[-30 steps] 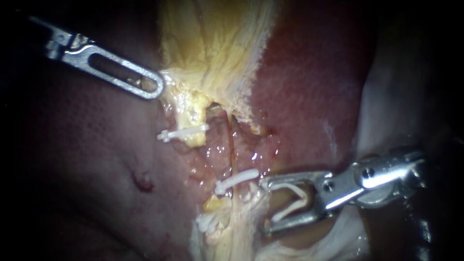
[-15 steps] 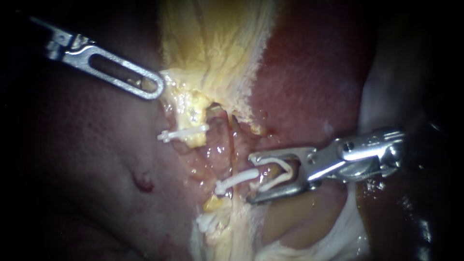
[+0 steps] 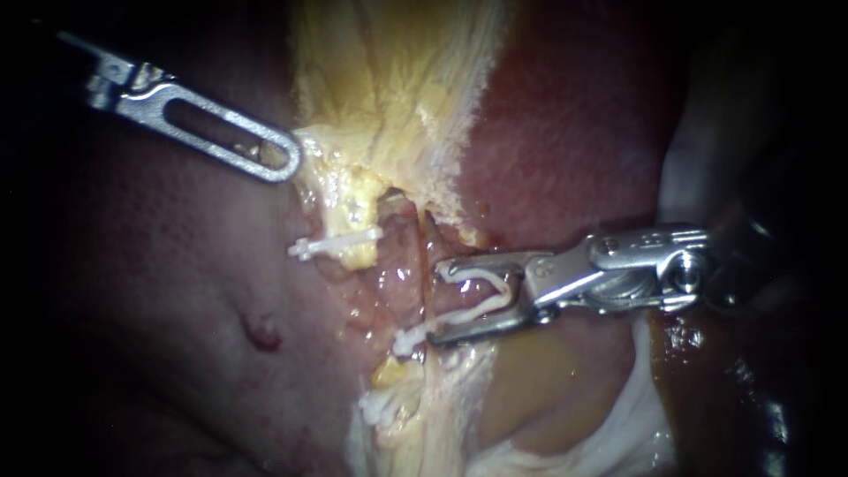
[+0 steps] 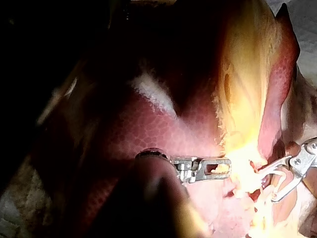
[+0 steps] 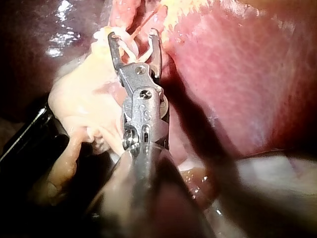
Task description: Clipping second clip right tube
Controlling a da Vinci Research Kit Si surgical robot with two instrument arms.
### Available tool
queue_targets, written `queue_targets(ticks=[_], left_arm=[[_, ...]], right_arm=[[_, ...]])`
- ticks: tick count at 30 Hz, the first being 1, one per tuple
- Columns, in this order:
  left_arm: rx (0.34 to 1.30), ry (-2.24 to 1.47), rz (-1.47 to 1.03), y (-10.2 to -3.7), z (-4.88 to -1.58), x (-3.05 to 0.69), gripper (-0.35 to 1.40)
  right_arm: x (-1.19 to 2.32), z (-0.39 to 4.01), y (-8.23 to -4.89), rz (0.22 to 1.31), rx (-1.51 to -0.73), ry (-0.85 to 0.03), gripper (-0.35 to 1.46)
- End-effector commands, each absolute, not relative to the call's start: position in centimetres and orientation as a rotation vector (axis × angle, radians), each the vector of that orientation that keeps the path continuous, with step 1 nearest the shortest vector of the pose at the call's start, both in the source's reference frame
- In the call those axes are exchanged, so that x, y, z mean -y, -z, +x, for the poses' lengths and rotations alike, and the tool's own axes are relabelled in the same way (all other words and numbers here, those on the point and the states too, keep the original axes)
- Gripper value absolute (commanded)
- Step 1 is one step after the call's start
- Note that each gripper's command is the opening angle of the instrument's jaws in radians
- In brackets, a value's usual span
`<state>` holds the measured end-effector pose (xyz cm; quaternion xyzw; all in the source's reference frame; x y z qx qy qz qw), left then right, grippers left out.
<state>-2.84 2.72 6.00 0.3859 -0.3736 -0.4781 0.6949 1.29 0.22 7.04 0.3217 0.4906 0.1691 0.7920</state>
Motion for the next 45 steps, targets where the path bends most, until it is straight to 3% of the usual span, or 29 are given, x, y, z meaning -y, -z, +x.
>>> queue_targets(ticks=[1,15,31,45], left_arm=[[0.834,1.068,0.861,-6.0,-2.84,-2.72,-0.35],[0.834,1.068,0.859,-6.01,-2.85,-2.71,-0.35],[0.834,1.069,0.859,-6.01,-2.85,-2.71,-0.35],[0.834,1.07,0.859,-6.02,-2.87,-2.72,-0.35]], right_arm=[[-0.21,1.3,-7.06,0.695,-1.052,-0.369,0.5],[-0.16,1.46,-7.16,0.752,-1.045,-0.392,0.5],[-0.09,1.63,-7.01,0.95,-1.176,-0.42,0.5],[-0.11,1.73,-7.02,0.972,-1.221,-0.433,0.5]])
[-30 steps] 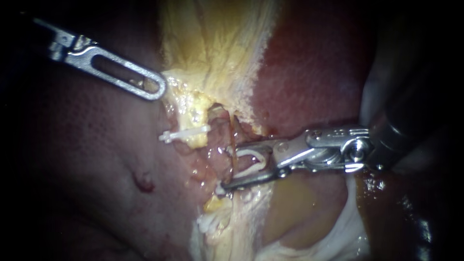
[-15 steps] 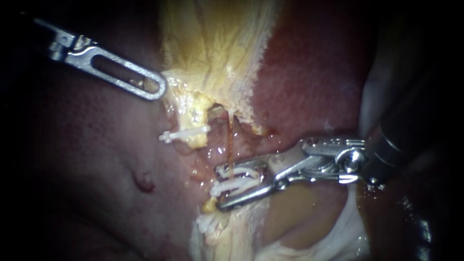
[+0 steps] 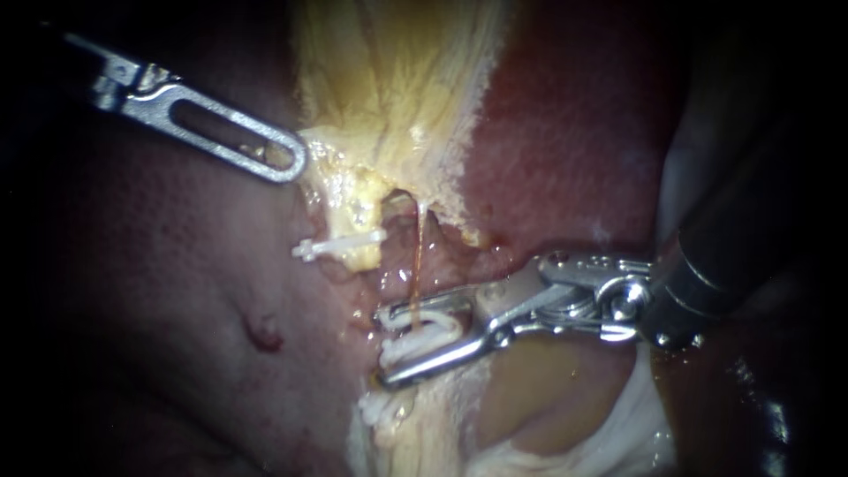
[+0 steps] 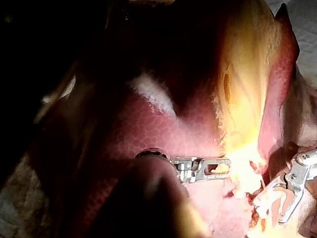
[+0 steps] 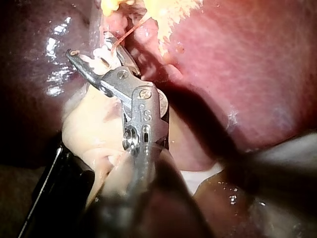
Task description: Clipping second clip right tube
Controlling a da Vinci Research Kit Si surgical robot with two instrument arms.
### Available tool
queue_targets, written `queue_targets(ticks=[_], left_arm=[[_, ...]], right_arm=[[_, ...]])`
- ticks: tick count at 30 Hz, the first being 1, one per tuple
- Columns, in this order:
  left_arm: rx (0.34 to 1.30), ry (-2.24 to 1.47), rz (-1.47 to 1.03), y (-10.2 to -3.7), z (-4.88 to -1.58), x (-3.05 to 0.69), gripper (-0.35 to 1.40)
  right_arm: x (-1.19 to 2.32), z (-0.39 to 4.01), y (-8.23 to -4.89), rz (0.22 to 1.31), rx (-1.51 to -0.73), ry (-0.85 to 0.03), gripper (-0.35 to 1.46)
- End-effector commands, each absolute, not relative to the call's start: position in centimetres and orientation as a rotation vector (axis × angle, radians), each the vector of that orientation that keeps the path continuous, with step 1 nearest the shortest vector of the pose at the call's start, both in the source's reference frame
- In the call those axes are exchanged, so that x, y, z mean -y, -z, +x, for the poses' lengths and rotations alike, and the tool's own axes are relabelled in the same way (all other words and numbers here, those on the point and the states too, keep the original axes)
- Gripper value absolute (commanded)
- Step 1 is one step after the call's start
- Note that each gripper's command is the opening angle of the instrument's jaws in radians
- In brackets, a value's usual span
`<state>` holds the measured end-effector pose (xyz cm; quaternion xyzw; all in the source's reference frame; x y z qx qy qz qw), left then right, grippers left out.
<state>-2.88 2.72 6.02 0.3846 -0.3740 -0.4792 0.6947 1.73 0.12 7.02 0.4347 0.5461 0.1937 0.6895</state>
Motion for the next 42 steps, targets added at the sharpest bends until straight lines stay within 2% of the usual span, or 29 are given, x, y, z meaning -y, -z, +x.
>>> queue_targets(ticks=[1,12,17,26,37,42], left_arm=[[0.834,1.07,0.859,-6.02,-2.87,-2.72,-0.35],[0.834,1.069,0.859,-6.02,-2.87,-2.72,-0.35],[0.834,1.069,0.859,-6.02,-2.86,-2.72,-0.35],[0.834,1.068,0.859,-6.03,-2.86,-2.72,-0.35],[0.834,1.068,0.859,-6.03,-2.86,-2.72,-0.35],[0.834,1.068,0.859,-6.03,-2.86,-2.73,-0.35]], right_arm=[[-0.12,1.73,-7.02,0.972,-1.221,-0.433,0.5],[-0.07,1.69,-6.93,1.022,-1.242,-0.401,0.5],[0.02,1.68,-6.76,1.061,-1.279,-0.371,0.5],[0.07,1.71,-6.43,1.094,-1.298,-0.361,0.5],[0.0,1.68,-6.52,1.092,-1.298,-0.365,0.47],[-0.06,1.62,-6.62,1.093,-1.293,-0.381,0.39]])
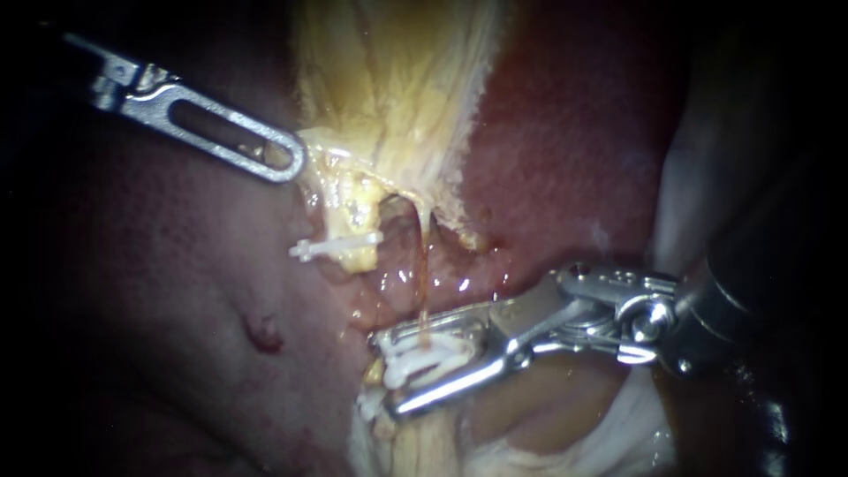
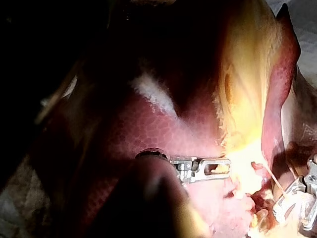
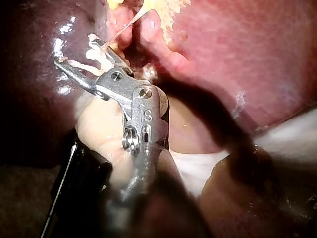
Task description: Clipping second clip right tube
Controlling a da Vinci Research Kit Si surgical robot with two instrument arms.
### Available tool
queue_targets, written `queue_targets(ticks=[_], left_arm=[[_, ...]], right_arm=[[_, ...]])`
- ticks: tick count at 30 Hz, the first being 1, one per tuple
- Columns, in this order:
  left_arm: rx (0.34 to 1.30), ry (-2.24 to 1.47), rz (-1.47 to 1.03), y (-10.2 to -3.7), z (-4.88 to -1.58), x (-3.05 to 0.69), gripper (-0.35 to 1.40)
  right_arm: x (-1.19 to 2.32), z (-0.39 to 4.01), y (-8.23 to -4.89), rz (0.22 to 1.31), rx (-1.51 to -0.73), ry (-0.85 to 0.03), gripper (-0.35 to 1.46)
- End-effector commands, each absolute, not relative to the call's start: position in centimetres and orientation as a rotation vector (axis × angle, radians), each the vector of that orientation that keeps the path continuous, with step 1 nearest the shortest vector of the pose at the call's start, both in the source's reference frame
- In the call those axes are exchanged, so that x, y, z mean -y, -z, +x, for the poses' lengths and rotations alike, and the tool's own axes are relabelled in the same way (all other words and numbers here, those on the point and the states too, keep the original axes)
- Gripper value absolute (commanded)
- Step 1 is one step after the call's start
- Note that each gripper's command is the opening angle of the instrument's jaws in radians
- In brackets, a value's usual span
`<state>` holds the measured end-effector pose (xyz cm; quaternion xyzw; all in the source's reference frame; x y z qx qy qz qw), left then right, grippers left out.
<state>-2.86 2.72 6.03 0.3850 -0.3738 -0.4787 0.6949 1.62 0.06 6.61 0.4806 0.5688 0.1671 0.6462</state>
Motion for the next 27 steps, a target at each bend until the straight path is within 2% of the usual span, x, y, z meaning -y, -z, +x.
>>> queue_targets(ticks=[1,10,18,20,27], left_arm=[[0.834,1.069,0.859,-6.03,-2.86,-2.73,-0.35],[0.834,1.068,0.859,-6.03,-2.86,-2.73,-0.35],[0.834,1.068,0.859,-6.04,-2.86,-2.73,-0.35],[0.834,1.068,0.859,-6.04,-2.86,-2.73,-0.35],[0.834,1.068,0.859,-6.04,-2.86,-2.73,-0.35]], right_arm=[[-0.07,1.6,-6.63,1.094,-1.293,-0.38,0.37],[-0.12,1.5,-6.71,1.098,-1.293,-0.377,-0.02],[-0.15,1.48,-6.74,1.093,-1.293,-0.382,-0.24],[-0.16,1.47,-6.76,1.093,-1.293,-0.382,-0.35],[-0.16,1.41,-6.79,1.109,-1.282,-0.398,-0.35]])
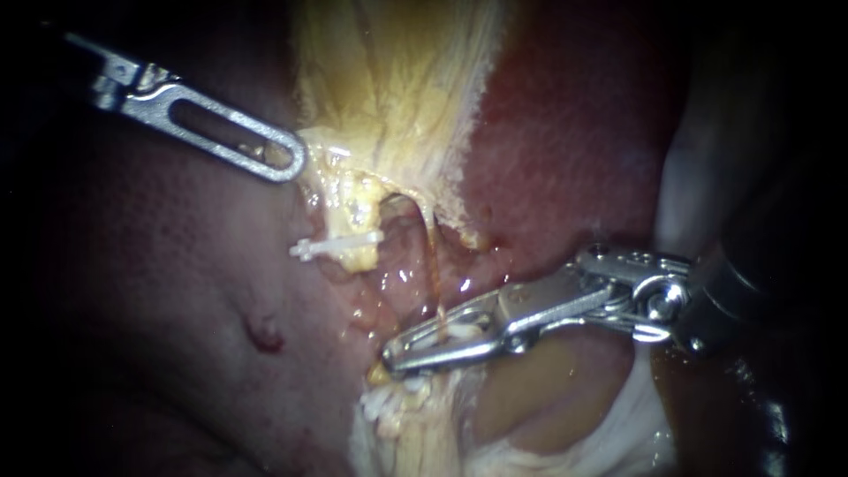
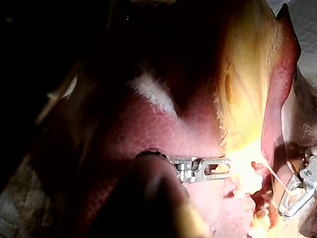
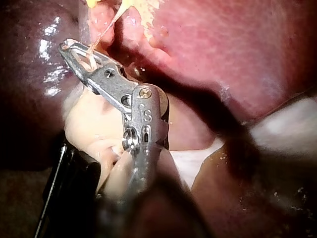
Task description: Clipping second clip right tube
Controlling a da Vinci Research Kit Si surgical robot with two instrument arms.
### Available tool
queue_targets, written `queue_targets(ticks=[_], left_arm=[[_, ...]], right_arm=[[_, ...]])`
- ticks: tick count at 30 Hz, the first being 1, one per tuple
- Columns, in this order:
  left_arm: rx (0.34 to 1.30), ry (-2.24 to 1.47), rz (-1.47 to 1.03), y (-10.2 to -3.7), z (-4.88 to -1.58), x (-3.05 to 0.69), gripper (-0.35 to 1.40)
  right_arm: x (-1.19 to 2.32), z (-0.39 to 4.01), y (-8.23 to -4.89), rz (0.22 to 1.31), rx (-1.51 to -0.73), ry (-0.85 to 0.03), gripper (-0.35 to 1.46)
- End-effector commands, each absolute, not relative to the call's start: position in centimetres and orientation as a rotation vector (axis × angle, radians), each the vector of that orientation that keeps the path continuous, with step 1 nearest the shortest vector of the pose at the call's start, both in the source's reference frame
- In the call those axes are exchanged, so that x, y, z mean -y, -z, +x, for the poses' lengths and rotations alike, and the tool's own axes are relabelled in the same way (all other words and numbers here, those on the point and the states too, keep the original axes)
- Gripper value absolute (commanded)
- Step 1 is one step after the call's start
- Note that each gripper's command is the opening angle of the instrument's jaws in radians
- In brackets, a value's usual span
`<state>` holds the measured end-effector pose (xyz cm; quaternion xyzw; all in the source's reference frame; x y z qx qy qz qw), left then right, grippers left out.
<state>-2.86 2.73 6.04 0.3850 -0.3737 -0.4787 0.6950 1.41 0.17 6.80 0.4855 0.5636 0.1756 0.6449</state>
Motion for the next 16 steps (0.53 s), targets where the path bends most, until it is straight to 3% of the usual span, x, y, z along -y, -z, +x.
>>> queue_targets(ticks=[1,16], left_arm=[[0.834,1.068,0.859,-6.04,-2.86,-2.73,-0.35],[0.834,1.068,0.859,-6.04,-2.85,-2.73,-0.35]], right_arm=[[-0.16,1.41,-6.78,1.106,-1.27,-0.395,-0.35],[-0.18,1.38,-6.81,1.106,-1.259,-0.39,-0.35]])
